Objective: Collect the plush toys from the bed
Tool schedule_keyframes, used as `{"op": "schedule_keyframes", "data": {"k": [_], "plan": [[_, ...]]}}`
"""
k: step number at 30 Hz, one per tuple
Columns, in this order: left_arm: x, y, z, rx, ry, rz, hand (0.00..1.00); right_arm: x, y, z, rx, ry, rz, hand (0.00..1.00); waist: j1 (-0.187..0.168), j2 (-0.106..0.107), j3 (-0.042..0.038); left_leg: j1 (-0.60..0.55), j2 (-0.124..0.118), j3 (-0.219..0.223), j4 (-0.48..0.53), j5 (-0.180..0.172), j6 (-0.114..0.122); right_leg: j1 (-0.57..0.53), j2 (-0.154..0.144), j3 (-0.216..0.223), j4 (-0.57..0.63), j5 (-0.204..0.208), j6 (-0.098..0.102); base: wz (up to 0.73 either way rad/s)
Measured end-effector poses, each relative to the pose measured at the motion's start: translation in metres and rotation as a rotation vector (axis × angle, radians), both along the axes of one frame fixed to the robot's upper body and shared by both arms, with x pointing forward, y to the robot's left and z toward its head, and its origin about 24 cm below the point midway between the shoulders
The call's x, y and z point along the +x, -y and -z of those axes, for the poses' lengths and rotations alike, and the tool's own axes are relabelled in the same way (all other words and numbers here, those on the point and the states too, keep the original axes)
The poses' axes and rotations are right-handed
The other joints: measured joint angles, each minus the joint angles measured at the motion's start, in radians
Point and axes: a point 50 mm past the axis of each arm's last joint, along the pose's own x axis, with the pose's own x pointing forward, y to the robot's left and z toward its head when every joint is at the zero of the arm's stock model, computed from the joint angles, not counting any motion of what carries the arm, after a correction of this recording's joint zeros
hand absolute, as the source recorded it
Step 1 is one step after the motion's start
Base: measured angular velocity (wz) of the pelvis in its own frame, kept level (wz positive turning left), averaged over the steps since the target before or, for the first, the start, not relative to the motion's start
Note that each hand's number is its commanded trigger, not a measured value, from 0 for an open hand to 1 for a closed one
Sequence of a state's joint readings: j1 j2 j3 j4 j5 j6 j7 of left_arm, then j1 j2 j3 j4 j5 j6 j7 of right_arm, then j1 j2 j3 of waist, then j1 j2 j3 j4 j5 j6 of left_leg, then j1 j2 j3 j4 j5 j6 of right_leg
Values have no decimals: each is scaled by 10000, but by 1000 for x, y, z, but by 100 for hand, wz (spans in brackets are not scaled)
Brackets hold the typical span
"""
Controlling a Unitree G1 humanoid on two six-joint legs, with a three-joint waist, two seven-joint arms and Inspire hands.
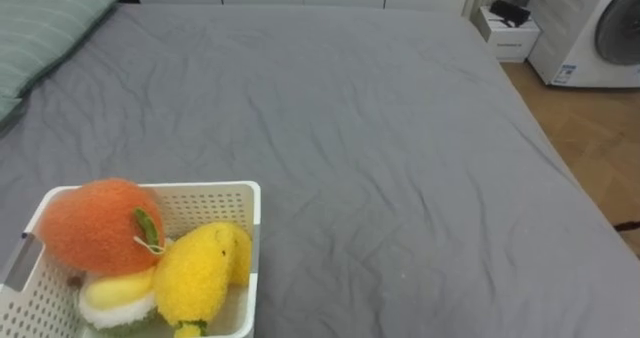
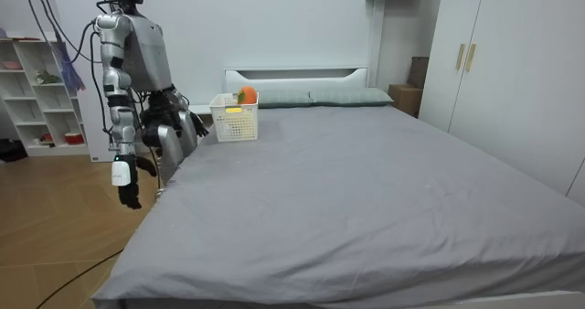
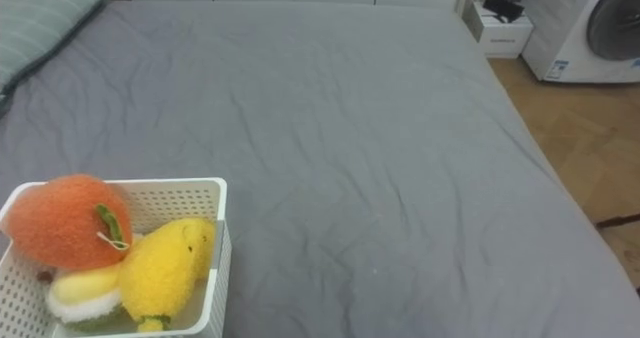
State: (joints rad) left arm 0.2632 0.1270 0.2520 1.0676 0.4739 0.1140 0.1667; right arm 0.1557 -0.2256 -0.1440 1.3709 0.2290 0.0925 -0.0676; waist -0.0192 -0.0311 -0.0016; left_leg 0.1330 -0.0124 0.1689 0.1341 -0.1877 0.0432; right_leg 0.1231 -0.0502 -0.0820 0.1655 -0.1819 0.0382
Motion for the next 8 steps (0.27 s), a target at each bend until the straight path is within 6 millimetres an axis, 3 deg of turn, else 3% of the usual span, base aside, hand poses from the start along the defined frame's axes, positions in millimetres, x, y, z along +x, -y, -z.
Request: {"op": "schedule_keyframes", "data": {"k": [8], "plan": [[1,4,2,65,-407,262,0,1,-20,6,1708,-1609,-2852,0,1,99,4,-2,-11,-85,13,1,1,56,-14,-102,29,3,-2,2]]}}
